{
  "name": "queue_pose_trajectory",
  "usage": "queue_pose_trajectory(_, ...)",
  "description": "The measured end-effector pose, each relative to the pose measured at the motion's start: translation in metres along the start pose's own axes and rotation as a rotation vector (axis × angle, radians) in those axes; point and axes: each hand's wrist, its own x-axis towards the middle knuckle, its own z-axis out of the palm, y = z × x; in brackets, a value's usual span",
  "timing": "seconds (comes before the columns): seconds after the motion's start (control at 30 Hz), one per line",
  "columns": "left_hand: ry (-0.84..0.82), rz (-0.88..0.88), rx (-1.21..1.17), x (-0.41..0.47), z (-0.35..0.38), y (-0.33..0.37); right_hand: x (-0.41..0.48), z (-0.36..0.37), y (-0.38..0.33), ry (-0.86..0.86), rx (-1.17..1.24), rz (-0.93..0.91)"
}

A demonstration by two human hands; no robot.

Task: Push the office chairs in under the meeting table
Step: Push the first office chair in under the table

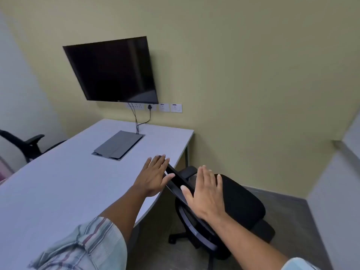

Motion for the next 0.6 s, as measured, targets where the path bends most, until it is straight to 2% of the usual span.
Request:
queue_pose_trajectory(0.17,-0.148,0.035,-0.059,0.014,0.011,-0.015,-0.011,0.021,-0.03,-0.068,-0.039,0.12)
queue_pose_trajectory(0.27,-0.249,0.071,-0.079,0.021,0.014,-0.022,-0.017,0.035,-0.034,-0.127,-0.155,0.162)
queue_pose_trajectory(0.4,-0.272,0.112,-0.058,0.03,0.02,-0.032,-0.022,0.042,-0.034,-0.118,-0.338,0.195)
queue_pose_trajectory(0.6,-0.248,0.168,-0.049,0.042,0.028,-0.04,-0.029,0.048,-0.02,-0.054,-0.35,0.154)
